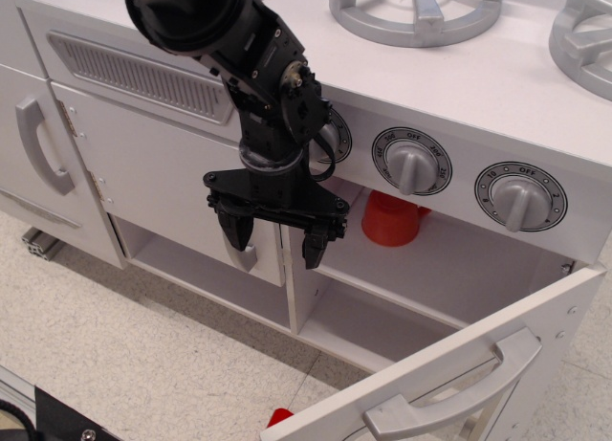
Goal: Close oven
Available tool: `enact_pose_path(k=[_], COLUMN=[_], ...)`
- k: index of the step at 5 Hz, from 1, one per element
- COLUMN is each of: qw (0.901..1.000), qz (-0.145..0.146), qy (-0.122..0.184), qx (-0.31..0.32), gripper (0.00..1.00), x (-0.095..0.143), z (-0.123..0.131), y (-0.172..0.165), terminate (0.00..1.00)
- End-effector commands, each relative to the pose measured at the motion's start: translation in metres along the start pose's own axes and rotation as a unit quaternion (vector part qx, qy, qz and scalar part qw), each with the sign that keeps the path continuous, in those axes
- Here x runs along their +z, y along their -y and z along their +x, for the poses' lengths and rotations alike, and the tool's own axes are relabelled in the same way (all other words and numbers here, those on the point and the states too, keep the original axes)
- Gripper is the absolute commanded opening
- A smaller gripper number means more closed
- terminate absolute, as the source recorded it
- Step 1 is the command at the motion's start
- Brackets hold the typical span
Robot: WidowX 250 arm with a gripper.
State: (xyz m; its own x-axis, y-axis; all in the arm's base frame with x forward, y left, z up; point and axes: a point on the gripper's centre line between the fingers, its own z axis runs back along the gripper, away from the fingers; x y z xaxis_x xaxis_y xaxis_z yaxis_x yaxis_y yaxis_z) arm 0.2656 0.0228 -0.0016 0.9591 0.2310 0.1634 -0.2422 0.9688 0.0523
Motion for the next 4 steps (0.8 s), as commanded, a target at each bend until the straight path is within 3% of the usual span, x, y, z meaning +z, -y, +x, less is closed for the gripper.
enact_pose_path(k=[1, 2, 3, 4], qw=[1.0000, 0.9992, 0.9925, 0.9833], qz=[0.000, -0.025, -0.079, -0.097], qy=[0.000, 0.000, -0.007, -0.022], qx=[0.000, -0.031, -0.093, -0.152], gripper=[1.00, 1.00, 1.00, 1.00], x=[0.000, 0.012, 0.030, 0.047], z=[0.000, -0.007, -0.015, -0.021], y=[0.000, 0.005, 0.010, 0.016], terminate=[0.00, 0.00, 0.00, 0.00])
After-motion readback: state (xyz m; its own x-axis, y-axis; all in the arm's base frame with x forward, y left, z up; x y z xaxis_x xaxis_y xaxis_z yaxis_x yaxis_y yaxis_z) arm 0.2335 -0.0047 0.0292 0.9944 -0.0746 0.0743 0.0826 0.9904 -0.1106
